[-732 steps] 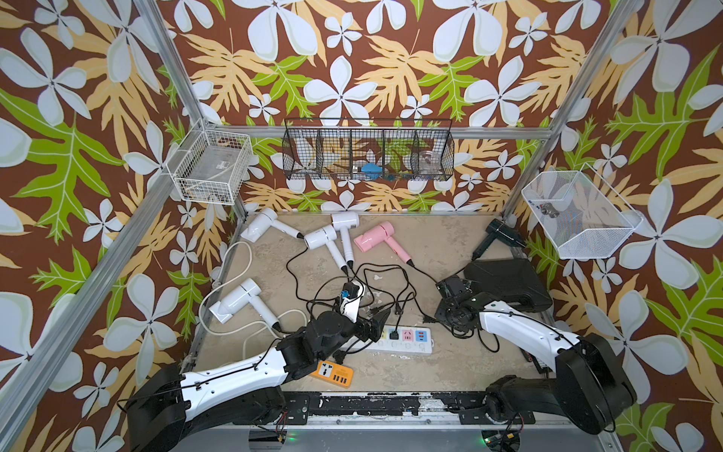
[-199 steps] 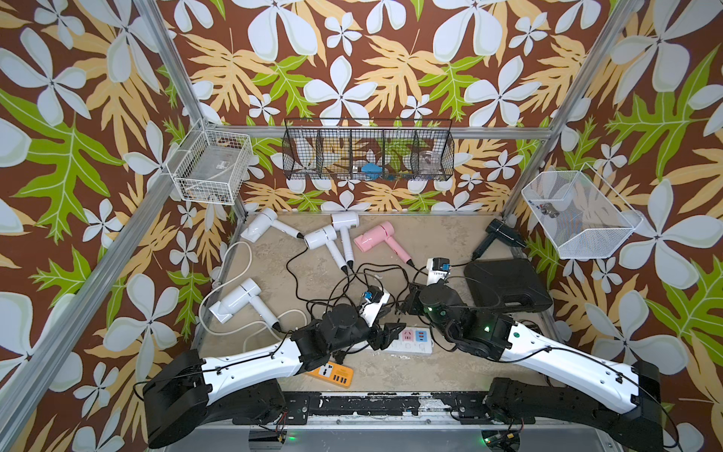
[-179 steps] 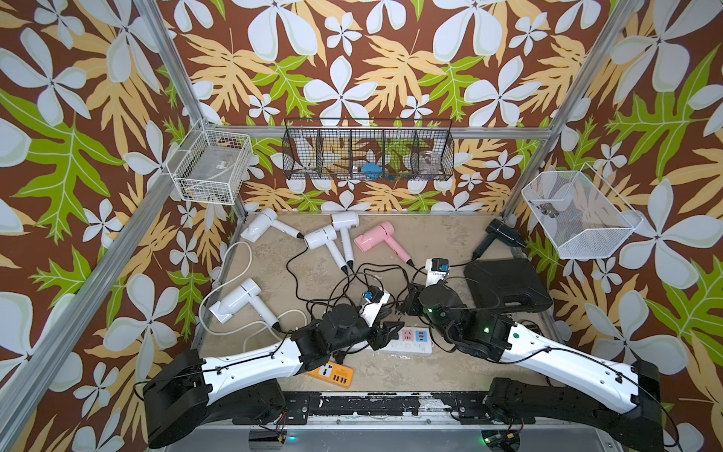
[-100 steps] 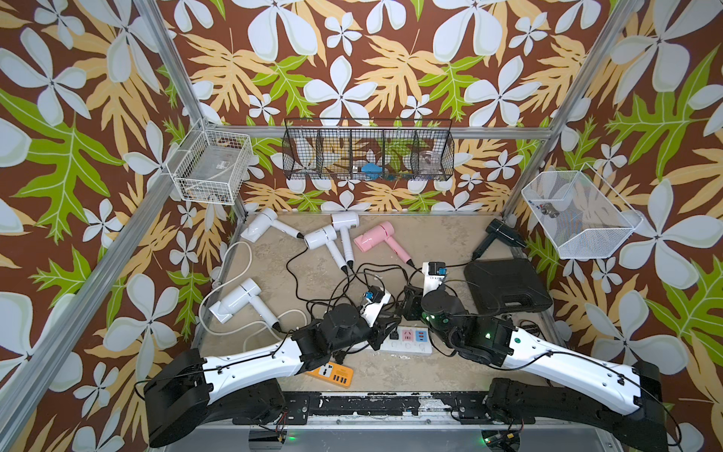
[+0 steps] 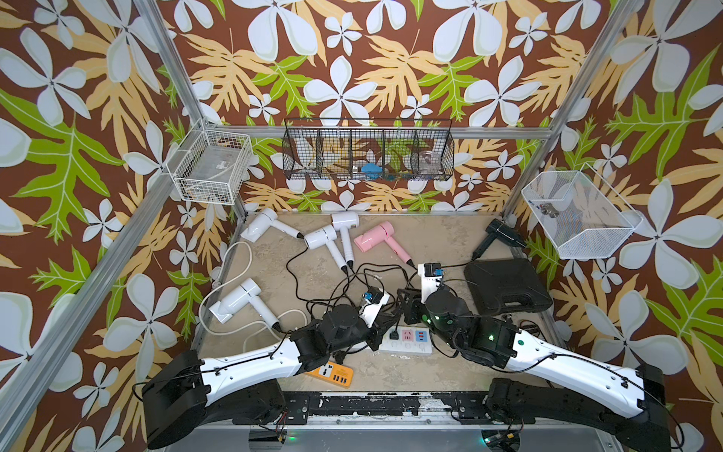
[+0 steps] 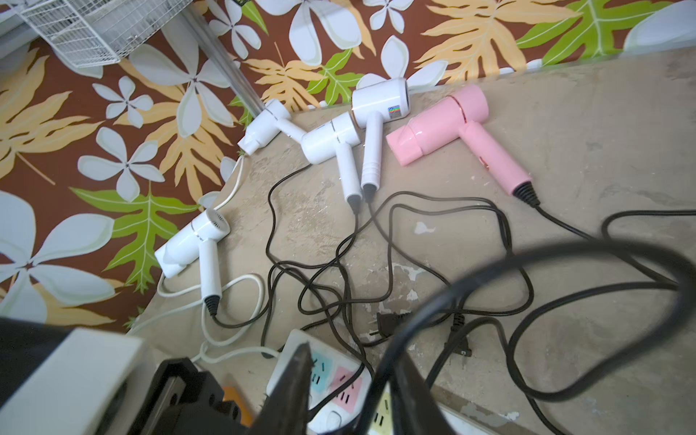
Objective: Charge the blow dryers
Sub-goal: Pick up the plug from the center of the board.
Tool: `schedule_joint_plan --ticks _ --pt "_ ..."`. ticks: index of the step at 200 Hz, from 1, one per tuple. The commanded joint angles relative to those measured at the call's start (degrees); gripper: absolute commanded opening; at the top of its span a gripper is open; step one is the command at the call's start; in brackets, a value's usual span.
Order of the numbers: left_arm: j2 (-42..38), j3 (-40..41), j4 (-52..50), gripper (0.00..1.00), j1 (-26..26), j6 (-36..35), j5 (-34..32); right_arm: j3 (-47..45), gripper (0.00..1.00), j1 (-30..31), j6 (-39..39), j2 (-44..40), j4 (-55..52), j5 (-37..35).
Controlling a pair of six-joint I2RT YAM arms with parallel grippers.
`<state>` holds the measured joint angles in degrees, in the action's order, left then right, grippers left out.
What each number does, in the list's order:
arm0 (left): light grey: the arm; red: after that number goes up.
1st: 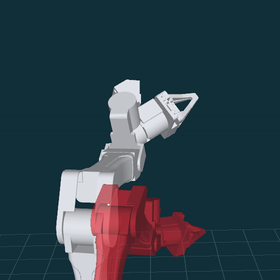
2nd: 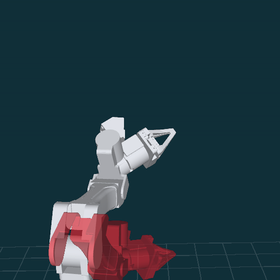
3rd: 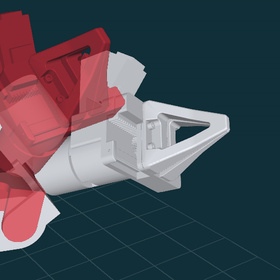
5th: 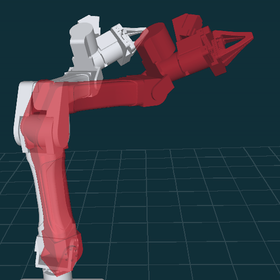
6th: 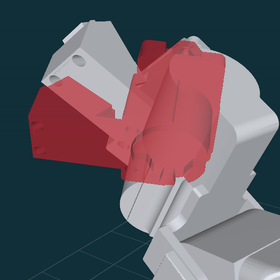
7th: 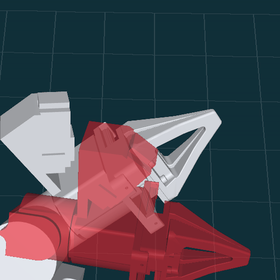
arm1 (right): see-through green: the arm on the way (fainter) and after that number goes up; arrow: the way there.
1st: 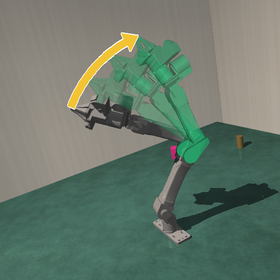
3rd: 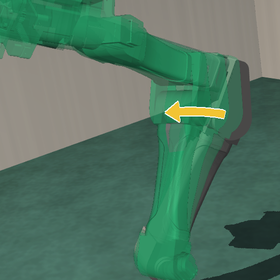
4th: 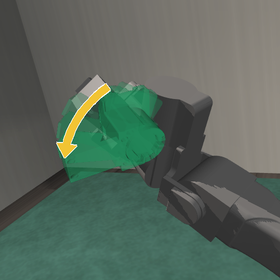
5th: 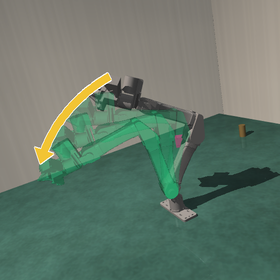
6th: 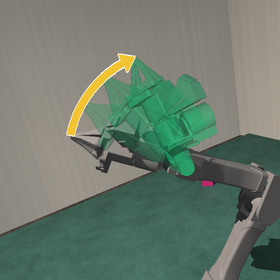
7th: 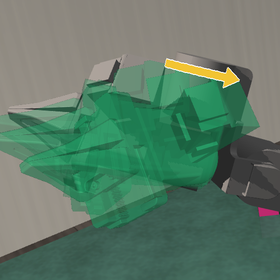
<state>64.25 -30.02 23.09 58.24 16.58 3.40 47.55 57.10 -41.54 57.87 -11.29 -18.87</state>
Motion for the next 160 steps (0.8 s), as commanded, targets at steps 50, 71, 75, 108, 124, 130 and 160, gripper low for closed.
schedule_joint_plan --ticks 50,71,75,108,124,130,160 --pt "-0.9 1.9 4.0 0.00 0.0 -1.7 -3.5 -2.8 0.70 -8.5 1.3 -5.3 -0.2 26.3" --pt "-0.7 2.1 4.3 0.00 0.0 -1.9 -3.8 -2.7 0.70 -10.0 0.3 -4.5 -0.1 32.5" --pt "-0.6 2.1 4.4 0.00 0.0 -2.0 -3.8 -2.7 0.70 -10.2 0.0 -4.2 0.0 33.5" --pt "-0.9 2.5 4.9 0.00 0.0 -3.2 -3.8 -2.0 0.63 -11.0 -1.1 -1.2 -0.6 39.5" --pt "-1.4 2.5 4.5 0.00 0.2 -3.9 -4.2 -1.5 0.55 -11.3 -1.4 -0.3 -0.6 41.3" --pt "-1.7 2.6 4.4 0.00 0.4 -4.4 -4.8 -1.3 0.53 -11.6 -1.3 0.0 -0.6 42.1" --pt "-2.7 2.9 4.1 0.00 1.1 -5.6 -6.5 -0.9 0.47 -14.0 -1.4 0.3 -0.8 45.0"
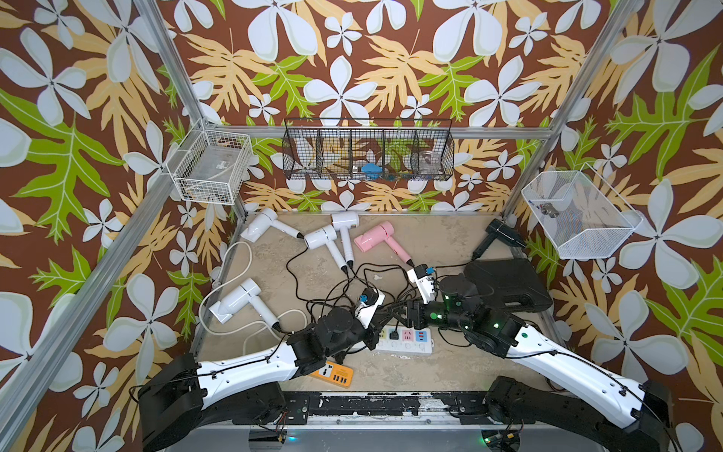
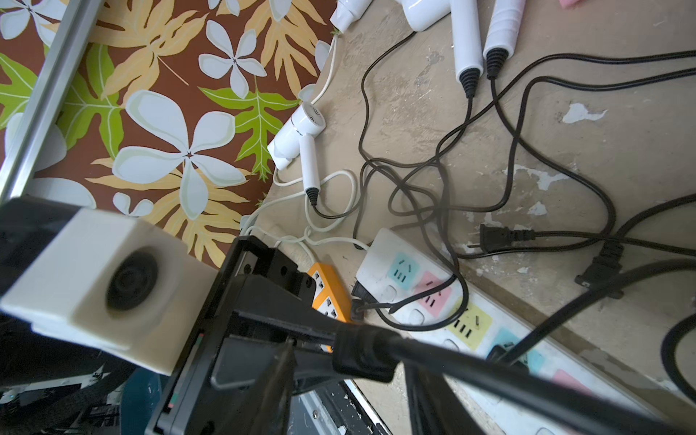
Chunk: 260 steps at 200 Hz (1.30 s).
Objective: Charge the blow dryers
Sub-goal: Pick up the plug from the center of the board.
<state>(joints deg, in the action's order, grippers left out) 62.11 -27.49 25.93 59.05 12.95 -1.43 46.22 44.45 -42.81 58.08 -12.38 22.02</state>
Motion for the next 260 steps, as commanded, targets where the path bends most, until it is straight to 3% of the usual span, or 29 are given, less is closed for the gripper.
schedule_joint_plan --ticks 1,55,109,122,141,161,238,260 --pt "-0.5 0.3 1.2 0.00 0.3 -2.0 -1.7 0.5 0.47 -1.3 -0.2 0.1 0.3 4.3" --pt "-0.8 0.7 1.8 0.00 1.5 -3.3 -2.3 -0.3 0.34 -4.2 -0.9 2.3 1.6 11.6" --pt "-0.5 0.8 2.0 0.00 1.9 -3.8 -2.4 -0.9 0.24 -4.6 -0.8 3.0 1.9 11.6" --pt "-0.6 0.8 2.1 0.00 1.9 -3.8 -2.4 -0.9 0.25 -4.7 -0.7 2.8 1.8 11.6" --pt "-0.6 0.9 2.2 0.00 1.9 -3.8 -2.3 -0.9 0.36 -5.4 -0.4 2.6 1.2 11.6" --pt "-0.6 0.9 2.3 0.00 1.9 -3.8 -2.2 -0.8 0.37 -6.0 -0.2 2.3 1.0 11.6" --pt "0.0 0.9 2.6 0.00 2.1 -4.1 -1.6 -1.5 0.26 -6.5 -0.1 2.9 1.8 13.2" --pt "0.4 0.8 2.6 0.00 2.7 -4.5 -2.0 -1.6 0.17 -6.5 0.5 2.9 2.1 13.5"
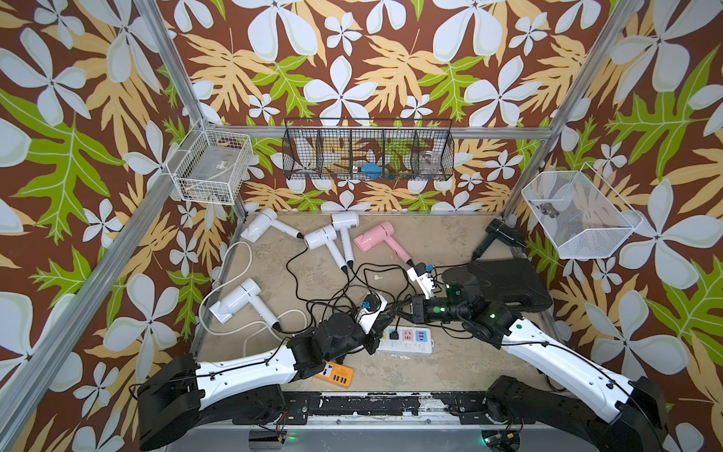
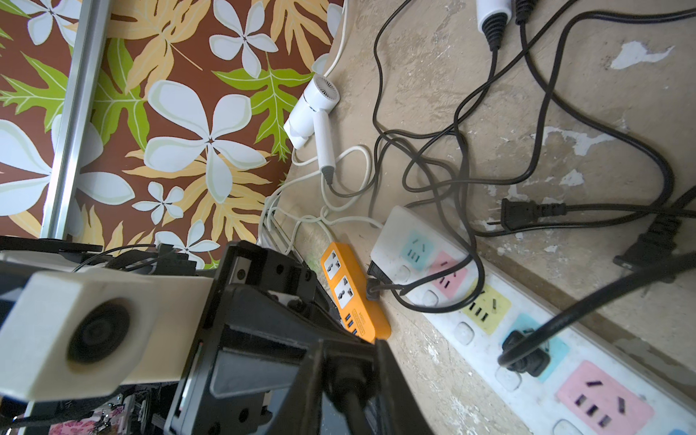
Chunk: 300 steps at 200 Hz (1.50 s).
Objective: Charge the blow dryers
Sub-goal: Pick up the plug from the center of the board, then insert the plug into the socket.
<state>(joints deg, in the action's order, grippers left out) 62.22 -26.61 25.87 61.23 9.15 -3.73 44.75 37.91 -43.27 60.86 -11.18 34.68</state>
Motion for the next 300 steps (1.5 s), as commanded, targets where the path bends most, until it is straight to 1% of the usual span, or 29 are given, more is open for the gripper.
schedule_joint_plan --ticks 1,22,35,38,39,45,59,64,71,87,117,120,122,145,170,198,225,238,300 --pt "0.3 -0.1 2.7 0.00 0.6 -0.7 0.3 -0.2 0.16 0.1 1.0 0.2 0.9 0.8" --pt "0.6 -0.2 2.8 0.00 0.8 -0.6 0.0 -1.0 0.00 0.0 1.7 -0.6 1.2 0.7" --pt "0.7 -0.2 2.8 0.01 0.8 -0.4 -0.4 -1.8 0.00 0.1 2.1 -1.6 1.3 -0.3" --pt "0.7 -0.2 2.7 0.05 0.8 -0.3 -0.4 -2.0 0.00 0.0 2.2 -1.9 1.3 -0.6" --pt "0.6 -0.2 2.7 0.08 0.7 -0.3 -0.4 -2.0 0.00 0.0 2.2 -1.9 1.3 -0.6" --pt "0.5 -0.2 2.7 0.19 0.8 -0.1 -0.6 -2.3 0.00 0.1 2.5 -2.5 1.0 -1.7" --pt "0.5 0.1 2.9 0.52 0.8 0.3 -1.2 -2.7 0.00 0.1 3.2 -4.0 -0.1 -4.8" --pt "0.4 0.1 3.0 0.60 0.7 0.4 -1.4 -2.9 0.00 0.1 3.5 -4.7 -0.3 -5.8" --pt "0.2 0.3 3.0 0.69 0.7 0.6 -1.8 -3.5 0.00 0.0 3.8 -5.7 -0.3 -6.9" --pt "-0.1 0.6 3.1 0.82 0.7 1.0 -2.7 -4.7 0.00 0.1 4.8 -8.5 -1.5 -10.8" --pt "-1.8 1.6 3.8 0.94 0.7 2.0 -5.6 -8.3 0.00 0.1 6.3 -14.0 -3.3 -17.4" --pt "-2.0 1.8 3.9 0.98 0.7 2.0 -6.0 -8.6 0.00 0.1 6.4 -14.4 -3.6 -18.0" --pt "-2.2 1.9 4.0 0.99 0.7 2.0 -6.2 -8.8 0.00 0.1 6.6 -14.6 -3.7 -18.4" --pt "-3.2 2.4 4.1 1.00 0.6 2.5 -9.7 -11.2 0.00 0.5 7.5 -17.0 -5.8 -23.1" --pt "-3.1 2.2 3.2 1.00 0.7 3.6 -14.2 -13.9 0.00 2.4 7.5 -19.0 -6.6 -29.6" --pt "-2.3 1.5 1.8 1.00 0.2 5.2 -18.1 -15.8 0.00 5.7 6.9 -18.6 -6.9 -36.7" --pt "-0.8 0.6 0.0 1.00 -2.5 7.9 -17.8 -17.1 0.00 11.2 4.5 -17.2 -6.5 -45.9" --pt "-0.3 0.4 -0.7 1.00 -4.0 9.1 -17.1 -17.7 0.00 13.7 3.1 -16.4 -5.8 -48.7" --pt "1.7 -0.5 -3.2 1.00 -8.3 12.9 -16.0 -19.5 0.00 20.7 -4.2 -11.0 -2.3 -54.9"
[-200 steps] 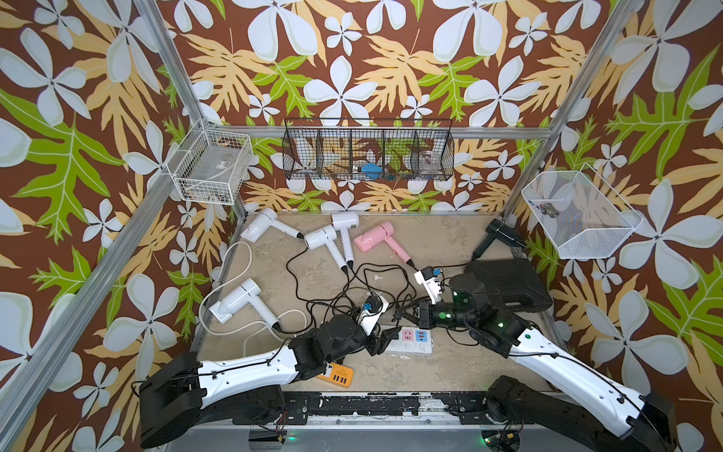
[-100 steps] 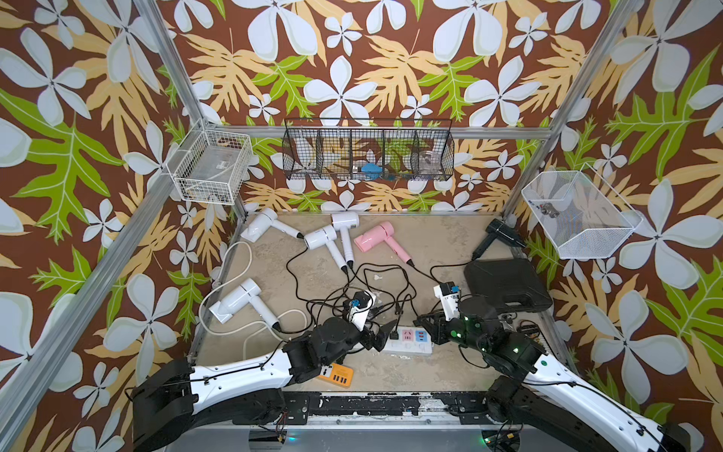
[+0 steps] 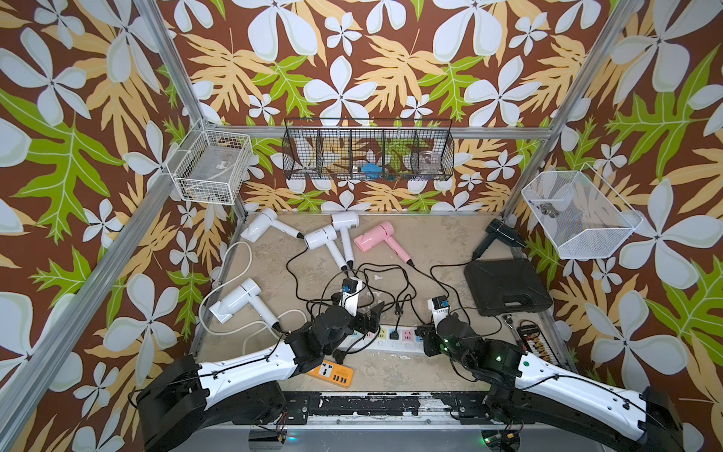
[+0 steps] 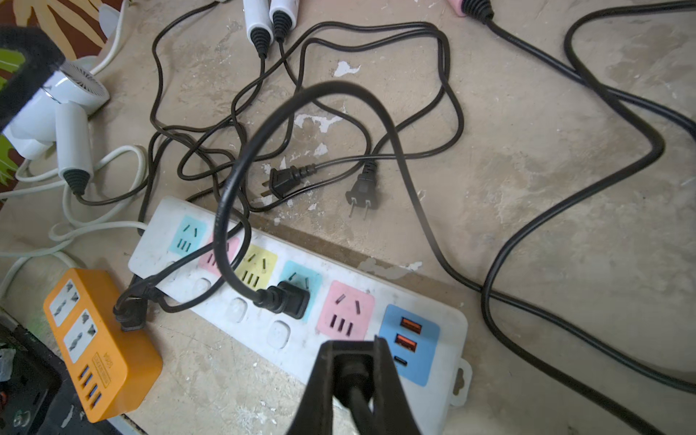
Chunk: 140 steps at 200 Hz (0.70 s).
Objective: Charge the blow dryers
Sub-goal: Insert the plug into the socket.
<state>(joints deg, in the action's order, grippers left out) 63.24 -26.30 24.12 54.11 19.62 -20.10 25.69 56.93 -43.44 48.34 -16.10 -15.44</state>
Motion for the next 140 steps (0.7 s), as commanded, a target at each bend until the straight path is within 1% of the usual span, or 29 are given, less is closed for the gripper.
schedule_joint_plan --ticks 1,55,140 --pt "0.7 -0.8 -1.5 1.00 -1.2 2.5 0.3 -0.5 0.00 1.8 -4.1 1.7 2.6 -4.9" --pt "1.2 -1.0 -2.3 1.00 -2.2 3.4 0.0 0.4 0.00 5.9 -8.0 7.2 4.7 -7.9" --pt "1.0 -1.0 -2.6 1.00 -2.3 3.3 -0.5 2.7 0.00 7.7 -10.0 14.5 5.1 -10.1"
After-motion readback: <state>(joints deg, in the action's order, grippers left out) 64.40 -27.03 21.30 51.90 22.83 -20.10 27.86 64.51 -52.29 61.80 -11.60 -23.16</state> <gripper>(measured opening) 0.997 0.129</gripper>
